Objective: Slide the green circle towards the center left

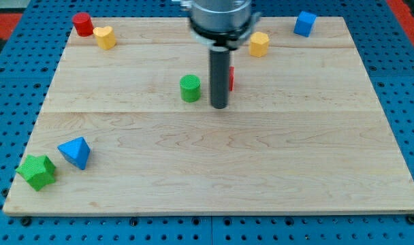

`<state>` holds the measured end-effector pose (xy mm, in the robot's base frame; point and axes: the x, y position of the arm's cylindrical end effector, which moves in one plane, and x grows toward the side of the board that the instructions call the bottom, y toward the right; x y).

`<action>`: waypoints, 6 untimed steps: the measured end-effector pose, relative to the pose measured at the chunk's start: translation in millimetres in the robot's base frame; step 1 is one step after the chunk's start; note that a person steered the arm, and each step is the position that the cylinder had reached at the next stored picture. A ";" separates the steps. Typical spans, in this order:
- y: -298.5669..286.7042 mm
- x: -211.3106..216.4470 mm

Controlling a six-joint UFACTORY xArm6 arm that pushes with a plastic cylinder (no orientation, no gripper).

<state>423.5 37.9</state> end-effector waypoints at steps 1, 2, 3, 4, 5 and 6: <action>11.3 -31.6; -22.9 -50.2; -16.7 -50.0; 4.7 -32.8; -23.1 -24.1; -79.3 -24.1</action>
